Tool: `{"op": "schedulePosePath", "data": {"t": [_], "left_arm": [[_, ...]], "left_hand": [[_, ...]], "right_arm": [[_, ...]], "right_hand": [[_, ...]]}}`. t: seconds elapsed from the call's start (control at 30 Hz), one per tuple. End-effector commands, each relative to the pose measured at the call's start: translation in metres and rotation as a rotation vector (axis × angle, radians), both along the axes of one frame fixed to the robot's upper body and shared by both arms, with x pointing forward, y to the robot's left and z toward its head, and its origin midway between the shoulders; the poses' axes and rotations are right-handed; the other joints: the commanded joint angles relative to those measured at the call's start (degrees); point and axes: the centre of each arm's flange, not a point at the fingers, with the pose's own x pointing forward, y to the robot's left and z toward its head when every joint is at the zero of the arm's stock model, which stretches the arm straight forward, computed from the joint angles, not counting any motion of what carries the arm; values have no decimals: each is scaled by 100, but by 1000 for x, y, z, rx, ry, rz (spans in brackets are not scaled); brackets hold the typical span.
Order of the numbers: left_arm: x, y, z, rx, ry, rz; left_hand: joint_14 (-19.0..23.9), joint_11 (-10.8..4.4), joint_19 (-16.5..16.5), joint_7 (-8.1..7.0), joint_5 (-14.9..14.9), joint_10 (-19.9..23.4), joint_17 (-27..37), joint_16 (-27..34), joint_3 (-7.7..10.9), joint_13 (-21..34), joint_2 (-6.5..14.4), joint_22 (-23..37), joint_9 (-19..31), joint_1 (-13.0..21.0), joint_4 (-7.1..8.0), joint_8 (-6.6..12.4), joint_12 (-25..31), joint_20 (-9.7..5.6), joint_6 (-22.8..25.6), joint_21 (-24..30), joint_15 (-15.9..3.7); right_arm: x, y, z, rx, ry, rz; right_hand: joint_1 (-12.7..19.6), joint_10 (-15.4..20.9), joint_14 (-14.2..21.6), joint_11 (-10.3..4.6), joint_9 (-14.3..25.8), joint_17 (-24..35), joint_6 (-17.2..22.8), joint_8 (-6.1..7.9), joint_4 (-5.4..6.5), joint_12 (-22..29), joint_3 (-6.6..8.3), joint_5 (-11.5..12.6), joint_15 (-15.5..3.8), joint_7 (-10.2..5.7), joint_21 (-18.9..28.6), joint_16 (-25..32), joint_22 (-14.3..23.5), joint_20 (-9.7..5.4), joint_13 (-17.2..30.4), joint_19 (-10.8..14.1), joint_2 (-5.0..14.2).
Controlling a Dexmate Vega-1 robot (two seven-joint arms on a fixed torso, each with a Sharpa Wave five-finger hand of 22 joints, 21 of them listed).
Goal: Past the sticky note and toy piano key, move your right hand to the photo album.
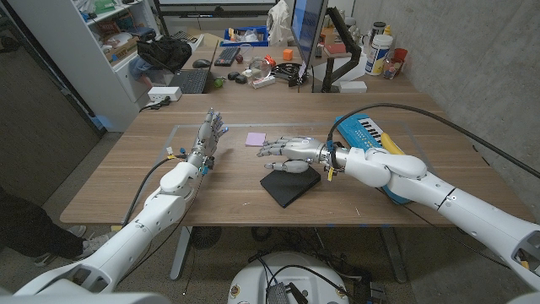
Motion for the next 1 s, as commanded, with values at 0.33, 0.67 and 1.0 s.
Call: {"op": "schedulePosePath", "data": {"t": [0.33,0.67,1.0], "left_arm": [[-2,5,-1,4,4,4],[-8,11,-5,8,8,12],[-9,12,-3,16,9,16]], "left_hand": [[-2279,-1,-2041,-42,33,-1788,7,31,-22,19,724,8,13,2,16,22,16,-542,-1720,39,-257],[-2279,2,-2040,-41,35,-1786,6,30,-26,19,724,8,13,2,16,23,17,-541,-1720,40,-260],[-2275,-3,-2037,-35,37,-1786,6,32,-28,19,725,8,13,1,16,24,18,-540,-1719,42,-257]], "right_arm": [[6,7,-2,-26,-6,-14],[7,10,-4,-29,-9,-15],[12,12,-5,-37,-12,-24]], "right_hand": [[79,54,55,7,10,24,67,14,-14,16,3,-11,-92,-10,-42,21,23,-357,21,57,158],[78,46,55,3,10,26,76,14,-9,11,0,-11,-89,-18,-51,21,24,-350,22,56,162],[78,53,56,12,10,26,89,15,-6,12,-2,-11,-90,-24,-60,21,24,-351,22,58,165]]}}
